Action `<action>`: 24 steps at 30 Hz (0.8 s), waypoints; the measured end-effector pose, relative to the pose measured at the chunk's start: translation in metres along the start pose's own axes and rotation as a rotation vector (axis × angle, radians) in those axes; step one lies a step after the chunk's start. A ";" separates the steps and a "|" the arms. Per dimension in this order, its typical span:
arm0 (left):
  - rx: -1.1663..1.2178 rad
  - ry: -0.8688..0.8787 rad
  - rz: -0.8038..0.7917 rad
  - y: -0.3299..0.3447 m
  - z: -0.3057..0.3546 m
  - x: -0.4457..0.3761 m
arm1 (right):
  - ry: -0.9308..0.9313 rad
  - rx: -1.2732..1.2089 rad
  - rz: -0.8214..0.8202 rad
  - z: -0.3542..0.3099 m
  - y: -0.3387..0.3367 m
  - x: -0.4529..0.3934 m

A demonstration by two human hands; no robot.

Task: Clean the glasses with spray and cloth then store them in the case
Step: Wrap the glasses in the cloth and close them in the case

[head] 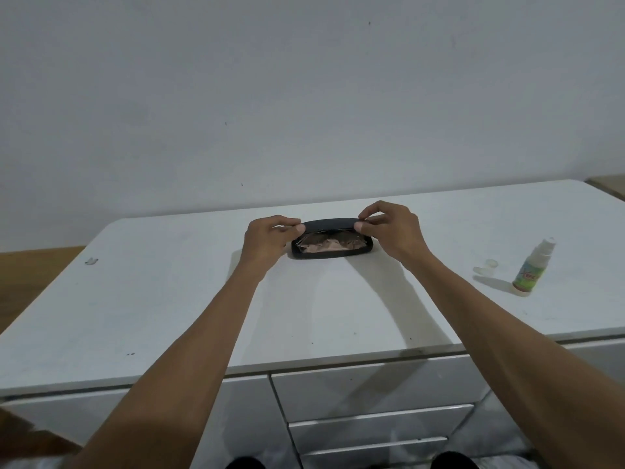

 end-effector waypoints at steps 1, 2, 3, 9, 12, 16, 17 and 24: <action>0.006 0.012 -0.023 -0.001 -0.003 0.002 | -0.022 0.031 -0.008 0.002 0.000 0.003; 0.011 0.029 -0.044 -0.002 -0.006 0.006 | -0.042 0.047 -0.016 0.005 0.001 0.007; 0.002 0.049 -0.053 -0.003 -0.008 0.010 | -0.062 0.060 -0.031 0.007 0.001 0.011; -0.181 0.191 -0.011 0.001 -0.010 0.025 | -0.245 0.399 -0.079 0.010 0.010 0.025; -0.262 0.233 -0.048 0.004 -0.011 0.028 | -0.217 0.369 -0.132 0.011 0.011 0.025; -0.279 0.236 -0.035 0.007 -0.012 0.025 | -0.216 0.364 -0.144 0.012 0.015 0.023; -0.289 0.238 -0.025 0.008 -0.012 0.024 | -0.220 0.367 -0.147 0.012 0.015 0.024; -0.232 0.251 0.028 0.006 -0.016 0.010 | -0.224 0.355 -0.115 0.018 0.021 0.014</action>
Point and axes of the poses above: each hand's wrist, its own x-axis away from the middle knuckle, its own y-axis out of the palm, z = x × y, the point moved 4 cm from there along -x, towards the middle knuckle, and after that the axes turned 10 degrees about -y, right-handed, at the moved point
